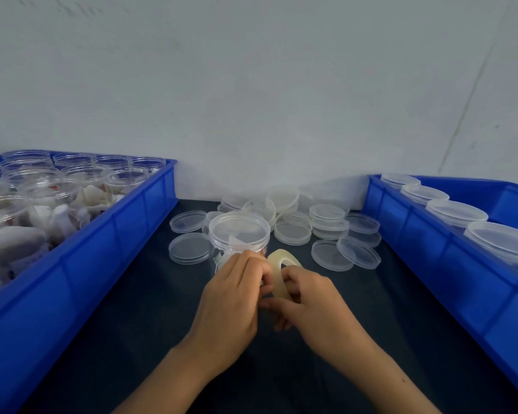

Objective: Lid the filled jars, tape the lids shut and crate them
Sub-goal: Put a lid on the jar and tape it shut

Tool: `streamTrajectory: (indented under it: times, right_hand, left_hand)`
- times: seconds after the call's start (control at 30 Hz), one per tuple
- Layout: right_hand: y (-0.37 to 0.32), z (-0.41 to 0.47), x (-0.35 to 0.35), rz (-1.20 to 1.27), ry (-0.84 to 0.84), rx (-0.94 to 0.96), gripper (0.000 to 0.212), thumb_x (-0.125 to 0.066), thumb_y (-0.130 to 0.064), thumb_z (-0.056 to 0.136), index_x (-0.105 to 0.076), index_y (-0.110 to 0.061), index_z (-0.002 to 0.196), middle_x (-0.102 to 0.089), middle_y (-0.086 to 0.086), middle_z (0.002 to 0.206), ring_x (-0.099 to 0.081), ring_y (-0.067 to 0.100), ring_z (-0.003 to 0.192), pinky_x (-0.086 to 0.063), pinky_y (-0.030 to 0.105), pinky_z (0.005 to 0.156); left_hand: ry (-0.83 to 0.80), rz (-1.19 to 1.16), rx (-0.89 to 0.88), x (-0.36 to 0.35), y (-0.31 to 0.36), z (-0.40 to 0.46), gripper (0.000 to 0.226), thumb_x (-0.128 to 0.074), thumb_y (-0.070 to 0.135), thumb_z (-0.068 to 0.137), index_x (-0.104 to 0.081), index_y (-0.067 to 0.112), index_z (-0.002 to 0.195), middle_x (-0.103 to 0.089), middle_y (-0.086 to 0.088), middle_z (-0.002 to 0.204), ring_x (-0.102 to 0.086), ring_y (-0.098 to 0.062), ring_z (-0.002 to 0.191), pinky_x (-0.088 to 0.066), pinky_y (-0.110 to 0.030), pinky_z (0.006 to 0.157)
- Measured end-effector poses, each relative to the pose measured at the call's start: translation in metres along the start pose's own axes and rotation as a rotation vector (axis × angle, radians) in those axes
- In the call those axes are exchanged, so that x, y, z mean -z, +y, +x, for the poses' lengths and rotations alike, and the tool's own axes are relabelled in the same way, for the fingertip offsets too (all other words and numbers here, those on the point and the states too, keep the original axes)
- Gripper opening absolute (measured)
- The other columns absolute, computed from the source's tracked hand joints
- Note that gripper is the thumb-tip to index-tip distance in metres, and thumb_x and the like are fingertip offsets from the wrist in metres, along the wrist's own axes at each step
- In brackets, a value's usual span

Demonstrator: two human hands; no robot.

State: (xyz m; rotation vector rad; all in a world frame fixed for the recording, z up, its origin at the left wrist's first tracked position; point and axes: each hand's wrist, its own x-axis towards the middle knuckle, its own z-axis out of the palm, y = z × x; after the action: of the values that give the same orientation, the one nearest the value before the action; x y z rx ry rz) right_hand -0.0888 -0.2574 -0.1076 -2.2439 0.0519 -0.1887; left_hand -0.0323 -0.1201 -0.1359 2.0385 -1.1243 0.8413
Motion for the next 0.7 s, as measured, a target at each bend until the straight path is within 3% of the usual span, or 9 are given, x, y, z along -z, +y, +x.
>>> streamTrajectory:
  times: [0.17,0.27,0.37,0.57,0.7]
  right_hand:
    - [0.002,0.002,0.007,0.054,-0.021,-0.019,0.017,-0.072,-0.020,0.085,-0.061,-0.010,0.093,-0.072,0.011,0.079,-0.069,0.021,0.064,-0.059,0.036,0.067]
    - [0.002,0.001,0.010,0.040,-0.044,-0.012,0.021,-0.072,-0.019,0.084,-0.060,-0.006,0.095,-0.071,0.011,0.082,-0.069,0.022,0.065,-0.058,0.037,0.068]
    - [0.001,0.000,0.011,0.021,-0.060,-0.004,0.025,-0.073,-0.019,0.083,-0.059,-0.002,0.097,-0.069,0.013,0.083,-0.069,0.020,0.065,-0.058,0.039,0.069]
    - [0.001,0.001,0.013,-0.109,-0.052,0.012,0.026,-0.073,-0.025,0.083,-0.057,-0.009,0.095,-0.071,0.008,0.080,-0.070,0.017,0.067,-0.057,0.042,0.071]
    - [0.002,0.000,0.012,-0.105,-0.064,0.025,0.027,-0.072,-0.026,0.083,-0.056,-0.007,0.094,-0.070,0.007,0.079,-0.070,0.016,0.065,-0.057,0.042,0.070]
  left_hand:
    - [-0.007,-0.033,0.010,0.000,0.004,0.002,0.010,-0.045,0.018,0.089,-0.052,0.015,0.084,-0.049,0.010,0.083,-0.042,-0.003,0.073,-0.040,-0.022,0.061]
    - [-0.004,-0.103,0.046,-0.001,0.002,0.001,0.007,-0.055,0.021,0.089,-0.056,0.016,0.093,-0.046,0.019,0.087,-0.043,0.003,0.078,-0.042,-0.015,0.068]
    - [-0.014,-0.207,0.116,0.000,-0.002,-0.001,0.024,-0.068,0.019,0.085,-0.058,0.020,0.106,-0.052,0.019,0.090,-0.050,0.004,0.086,-0.040,-0.008,0.077]
    - [-0.061,-0.177,0.082,0.002,-0.002,-0.001,0.011,-0.070,0.016,0.086,-0.059,0.017,0.091,-0.052,0.013,0.094,-0.053,-0.004,0.084,-0.045,-0.020,0.070]
    - [-0.063,-0.218,0.099,0.003,0.001,0.000,0.009,-0.065,0.018,0.087,-0.057,0.016,0.084,-0.054,0.014,0.087,-0.053,-0.005,0.079,-0.044,-0.017,0.067]
